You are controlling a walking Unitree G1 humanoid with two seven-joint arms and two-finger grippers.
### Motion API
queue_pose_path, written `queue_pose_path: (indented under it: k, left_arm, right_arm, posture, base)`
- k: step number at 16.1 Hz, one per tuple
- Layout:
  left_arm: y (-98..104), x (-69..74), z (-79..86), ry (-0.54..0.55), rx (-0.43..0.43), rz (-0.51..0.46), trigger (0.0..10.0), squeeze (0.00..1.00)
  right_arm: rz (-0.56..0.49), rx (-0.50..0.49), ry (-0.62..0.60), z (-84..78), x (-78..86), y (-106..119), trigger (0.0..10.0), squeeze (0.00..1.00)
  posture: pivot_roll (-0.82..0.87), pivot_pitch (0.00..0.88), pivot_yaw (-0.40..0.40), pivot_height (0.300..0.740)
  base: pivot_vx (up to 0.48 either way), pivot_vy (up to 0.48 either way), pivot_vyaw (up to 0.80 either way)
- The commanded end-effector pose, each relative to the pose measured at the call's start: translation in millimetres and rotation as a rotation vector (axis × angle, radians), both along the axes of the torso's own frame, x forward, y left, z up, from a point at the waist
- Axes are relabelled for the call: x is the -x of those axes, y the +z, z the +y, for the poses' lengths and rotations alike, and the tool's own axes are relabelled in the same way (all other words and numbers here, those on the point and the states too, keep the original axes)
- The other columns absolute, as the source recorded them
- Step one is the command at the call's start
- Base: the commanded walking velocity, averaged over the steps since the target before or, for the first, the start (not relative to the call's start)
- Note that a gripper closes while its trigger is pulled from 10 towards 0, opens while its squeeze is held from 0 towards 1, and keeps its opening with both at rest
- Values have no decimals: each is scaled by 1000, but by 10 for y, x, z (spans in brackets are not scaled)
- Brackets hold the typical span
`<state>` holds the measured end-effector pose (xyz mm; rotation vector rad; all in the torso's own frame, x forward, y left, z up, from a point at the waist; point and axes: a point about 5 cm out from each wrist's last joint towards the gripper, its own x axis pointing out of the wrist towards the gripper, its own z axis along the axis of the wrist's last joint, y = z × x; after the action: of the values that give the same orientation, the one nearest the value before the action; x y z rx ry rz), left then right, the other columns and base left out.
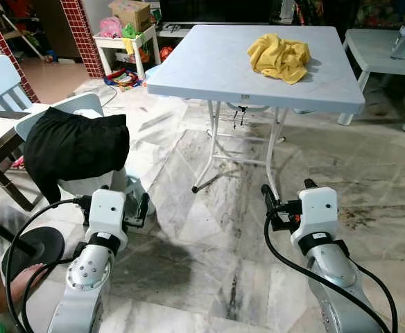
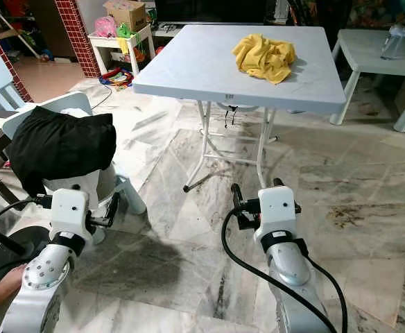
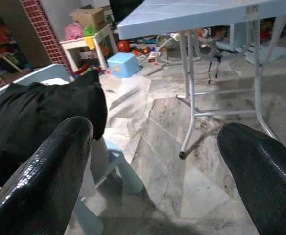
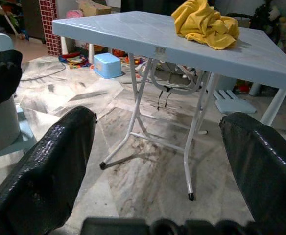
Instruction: Hang hanger
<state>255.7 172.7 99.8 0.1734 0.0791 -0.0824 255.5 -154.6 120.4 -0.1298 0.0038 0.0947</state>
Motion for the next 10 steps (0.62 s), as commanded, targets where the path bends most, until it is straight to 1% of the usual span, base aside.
queue_pose_path:
  k: [1,4,7,10]
  left_arm:
    - [43,12,37,5,-8,-9,10000,0]
    - [48,4,26,5,-4,-9,10000,0]
    - [42,1,4,-3,11,-4,10000,0]
    - [42,-4,-3,-9,13,-6,10000,0]
  right_arm:
    - [-3,-2,13,27,-10,1,10000,0]
    - [-8,2,37,57,-21,10,10000,0]
    - [-16,2,54,81,-29,23,10000,0]
    - [-16,-2,52,82,-36,26,10000,0]
  posture:
    - [-26,32,36,740]
    - [-25,33,33,740]
    - [-25,33,33,740]
    - [-23,35,33,740]
  base:
    - [274,0,0]
    - [277,0,0]
    - [299,0,798]
    - [321,0,0]
